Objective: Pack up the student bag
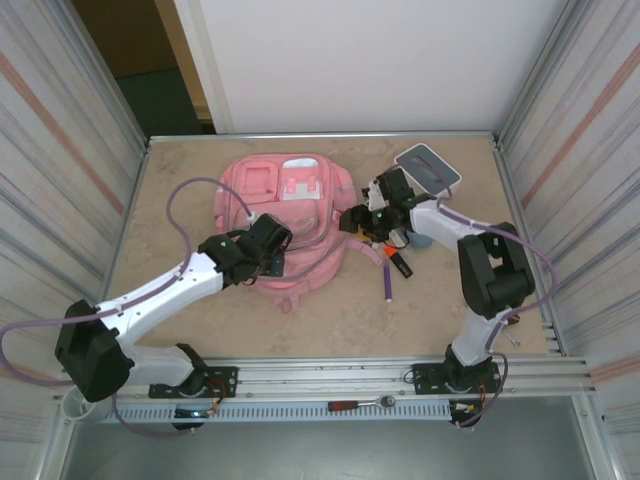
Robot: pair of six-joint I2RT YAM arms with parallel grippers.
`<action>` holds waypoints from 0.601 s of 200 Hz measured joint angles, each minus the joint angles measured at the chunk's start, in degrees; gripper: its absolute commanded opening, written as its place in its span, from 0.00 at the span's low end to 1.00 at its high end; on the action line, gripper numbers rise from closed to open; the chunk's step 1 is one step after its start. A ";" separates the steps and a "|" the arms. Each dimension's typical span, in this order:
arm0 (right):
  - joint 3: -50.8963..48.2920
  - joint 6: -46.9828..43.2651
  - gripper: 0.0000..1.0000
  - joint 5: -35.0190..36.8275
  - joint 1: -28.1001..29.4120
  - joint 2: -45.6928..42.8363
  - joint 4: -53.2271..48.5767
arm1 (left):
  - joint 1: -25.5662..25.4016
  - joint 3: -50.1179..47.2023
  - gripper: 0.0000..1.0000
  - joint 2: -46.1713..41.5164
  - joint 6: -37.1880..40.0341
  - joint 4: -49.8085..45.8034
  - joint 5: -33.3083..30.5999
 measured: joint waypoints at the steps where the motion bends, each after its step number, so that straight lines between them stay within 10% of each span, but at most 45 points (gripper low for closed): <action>1: -0.22 0.00 0.70 0.00 0.04 -0.22 0.00 | 0.00 0.02 0.00 0.02 0.00 0.00 0.00; 120: 2.89 1.40 0.62 14.47 12.92 -6.14 -2.29 | -0.22 0.85 0.00 1.42 0.00 0.07 -0.07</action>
